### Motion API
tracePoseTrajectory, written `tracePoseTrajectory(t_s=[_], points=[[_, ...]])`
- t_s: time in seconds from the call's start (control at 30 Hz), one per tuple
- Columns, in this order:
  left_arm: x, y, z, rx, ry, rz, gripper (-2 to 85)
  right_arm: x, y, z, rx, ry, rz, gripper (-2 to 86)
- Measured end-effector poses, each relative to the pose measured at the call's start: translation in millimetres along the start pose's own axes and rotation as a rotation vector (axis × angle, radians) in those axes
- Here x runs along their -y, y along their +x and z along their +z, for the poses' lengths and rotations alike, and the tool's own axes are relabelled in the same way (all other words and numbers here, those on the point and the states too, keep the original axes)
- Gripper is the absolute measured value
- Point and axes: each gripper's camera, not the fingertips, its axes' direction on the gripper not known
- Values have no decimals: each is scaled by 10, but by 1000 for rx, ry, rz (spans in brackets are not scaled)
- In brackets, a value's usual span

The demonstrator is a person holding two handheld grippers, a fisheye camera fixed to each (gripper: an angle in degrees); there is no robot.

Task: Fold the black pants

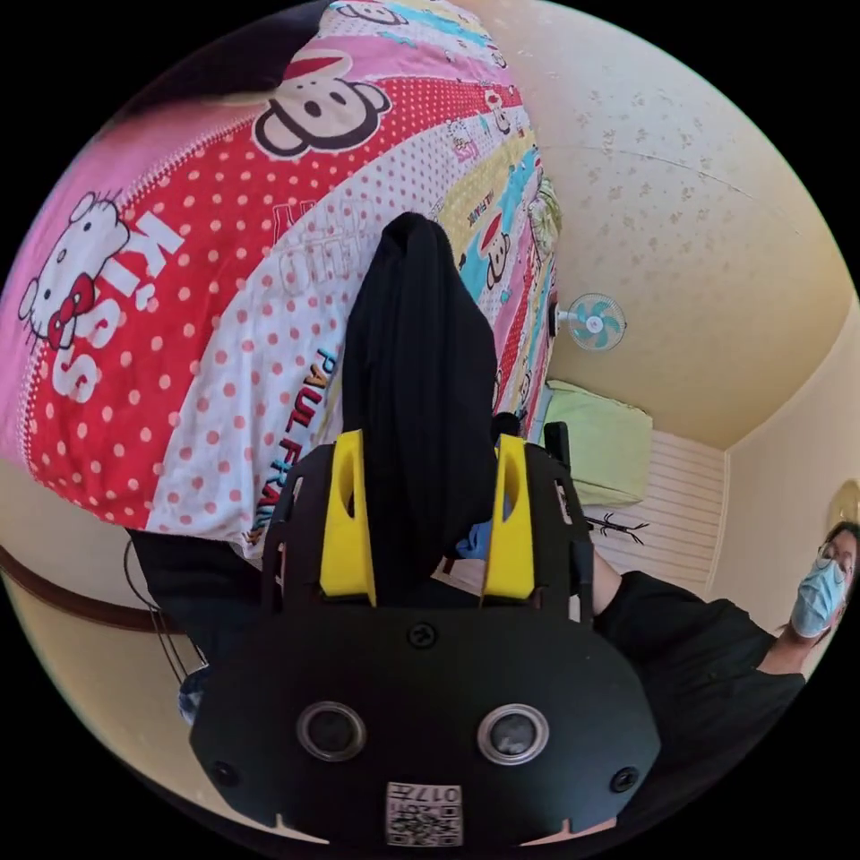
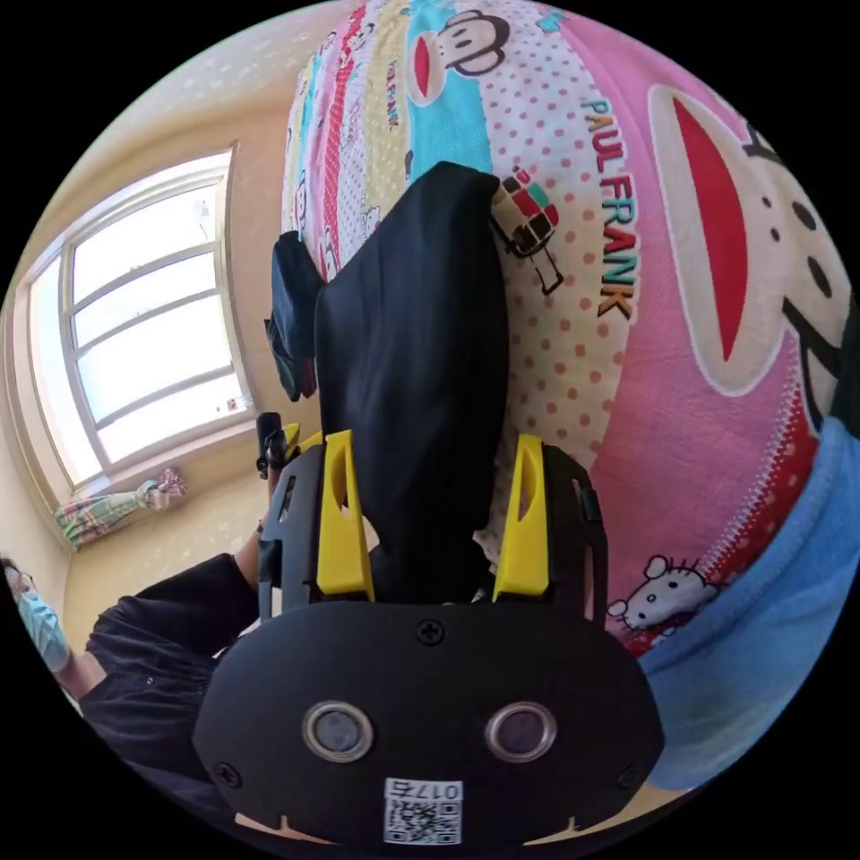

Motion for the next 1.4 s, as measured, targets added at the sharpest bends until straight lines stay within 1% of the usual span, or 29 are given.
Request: tracePoseTrajectory(t_s=[0.03, 0.07, 0.1, 0.13, 0.17, 0.23, 0.27, 0.33, 0.43, 0.53, 0.6, 0.67, 0.77, 0.83, 0.87, 0.93, 0.97, 1.03, 1.1, 1.17, 1.23, 1.27, 1.3, 1.37, 1.4], points=[[53, -114, 197, -22, -70, -50, 215, 76, 99, 188, 67, -47, 24, 236], [68, -148, 310, -47, -111, -59, 217, 113, 175, 403, 133, -108, 42, 239], [69, -152, 465, -42, -152, -59, 218, 109, 183, 443, 130, -84, 40, 241], [34, -78, 449, 45, -119, -46, 210, 86, 166, 438, 69, -27, 43, 234], [23, -40, 450, 75, -121, -36, 201, 72, 149, 437, 44, -2, 44, 225], [-24, 60, 416, 120, -137, -45, 183, 50, 103, 417, 35, 22, 44, 205], [-34, 73, 405, 116, -151, -56, 176, 50, 41, 405, 41, -1, 20, 185], [-98, 156, 349, 43, -232, -46, 145, 45, -88, 382, 36, -64, -23, 164], [-243, 326, 173, -47, -316, -8, 129, -35, -365, 309, 67, -147, -92, 143], [-390, 581, -132, -94, -371, 42, 131, -155, -779, 259, 65, -196, -150, 132], [-460, 743, -374, -105, -369, 73, 130, -199, -1076, 250, 56, -202, -183, 129], [-506, 894, -676, -113, -333, 106, 130, -168, -1507, 271, 56, -187, -239, 128], [-510, 1089, -1295, -124, -212, 151, 128, 62, -2100, 375, 61, -168, -334, 128], [-444, 1235, -1869, -110, -83, 198, 127, 292, -2518, 482, 57, -163, -415, 128], [-420, 1269, -2012, -105, -50, 208, 127, 469, -2812, 565, 53, -160, -477, 129], [-291, 1422, -2616, -74, 98, 266, 127, 769, -3259, 698, 56, -157, -567, 130], [-250, 1459, -2760, -63, 133, 281, 127, 993, -3554, 796, 62, -155, -620, 131], [-59, 1564, -3271, -1, 272, 336, 127, 1331, -3961, 960, 56, -149, -693, 132], [137, 1546, -3569, 41, 360, 346, 127, 1671, -4324, 1154, 19, -142, -758, 134], [390, 1433, -3784, 63, 416, 332, 127, 2140, -4692, 1464, -79, -144, -821, 139], [828, 1111, -3906, 77, 448, 258, 132, 2515, -4825, 1717, -168, -153, -818, 144], [945, 1002, -3903, 86, 453, 228, 134, 2783, -4821, 1915, -241, -159, -773, 151], [1179, 762, -3855, 111, 454, 155, 140, 2928, -4788, 2030, -287, -161, -732, 154], [1541, 326, -3665, 168, 405, 1, 154, 3402, -4505, 2533, -522, -185, -554, 164], [1759, 21, -3473, 208, 317, -121, 163, 3490, -4404, 2675, -588, -207, -507, 165]])
